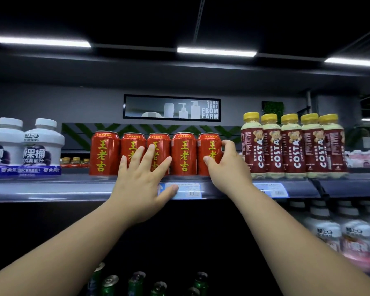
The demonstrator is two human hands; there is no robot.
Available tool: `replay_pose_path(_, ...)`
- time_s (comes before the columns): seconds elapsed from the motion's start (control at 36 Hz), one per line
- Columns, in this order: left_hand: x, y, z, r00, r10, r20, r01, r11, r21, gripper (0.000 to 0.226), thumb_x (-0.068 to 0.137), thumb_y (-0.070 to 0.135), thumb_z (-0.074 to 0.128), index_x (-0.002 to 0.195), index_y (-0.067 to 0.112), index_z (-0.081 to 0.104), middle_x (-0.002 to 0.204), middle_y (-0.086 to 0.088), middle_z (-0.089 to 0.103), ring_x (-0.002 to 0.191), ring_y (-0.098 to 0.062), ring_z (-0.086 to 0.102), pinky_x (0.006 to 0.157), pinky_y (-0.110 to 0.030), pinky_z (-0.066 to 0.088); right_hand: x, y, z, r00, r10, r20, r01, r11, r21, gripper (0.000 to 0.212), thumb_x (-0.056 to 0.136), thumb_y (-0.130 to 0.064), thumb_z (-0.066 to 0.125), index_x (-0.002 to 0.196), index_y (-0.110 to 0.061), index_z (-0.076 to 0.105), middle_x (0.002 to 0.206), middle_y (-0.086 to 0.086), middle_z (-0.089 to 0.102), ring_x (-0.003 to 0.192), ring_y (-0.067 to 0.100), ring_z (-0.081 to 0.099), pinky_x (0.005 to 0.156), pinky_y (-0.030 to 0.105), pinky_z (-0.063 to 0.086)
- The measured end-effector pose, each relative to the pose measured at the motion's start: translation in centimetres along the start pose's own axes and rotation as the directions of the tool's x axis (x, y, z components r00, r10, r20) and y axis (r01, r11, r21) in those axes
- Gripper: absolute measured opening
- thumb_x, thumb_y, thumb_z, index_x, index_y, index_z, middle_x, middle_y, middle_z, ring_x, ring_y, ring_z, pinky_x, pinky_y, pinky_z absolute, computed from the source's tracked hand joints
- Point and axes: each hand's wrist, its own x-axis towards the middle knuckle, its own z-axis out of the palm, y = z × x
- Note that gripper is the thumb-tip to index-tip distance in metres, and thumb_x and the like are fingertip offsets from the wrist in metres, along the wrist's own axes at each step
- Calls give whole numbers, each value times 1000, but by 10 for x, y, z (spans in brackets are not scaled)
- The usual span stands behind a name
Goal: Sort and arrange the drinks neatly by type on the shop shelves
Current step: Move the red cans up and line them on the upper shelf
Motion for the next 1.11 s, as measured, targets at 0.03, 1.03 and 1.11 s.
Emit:
replay_pose_path(0.03, 0, -1, 0, 1000, 1, -17, -1, 1000, 0, 90, 74, 82, -2, 156, 44, -3, 165, -1, -18, 151, -25, -18, 122, -55, -2, -1, 0, 1, 1000, -3, -2, 3, 1000, 2, 63, 98, -47, 59, 148, -23, 30, 131, 3, 60, 115, 27, 59, 82, 36, 42)
replay_pose_path(1.03, 10, -100, -3, 922, -224, -315, 184, 971, -152, 93, 75, 84, 44, 153, 38, 23, 164, -8, 7, 151, -32, 1, 120, -57, 10, -22, -95, 86, 909, -413, -54, 359, 844, -399, 83, 87, -73, 49, 155, -32, 24, 168, 7, 10, 154, 33, -6, 119, 57, -15)
replay_pose_path(1.11, 9, -101, -1, 939, -205, -277, 152, 968, -201, 91, 78, 78, 53, 153, 42, 19, 165, -4, -5, 151, -29, -6, 119, -55, 15, -23, -95, 90, 902, -425, -73, 354, 826, -439, 82, 87, -70, 52, 155, -33, 26, 167, 8, 9, 154, 34, -5, 118, 58, -14)
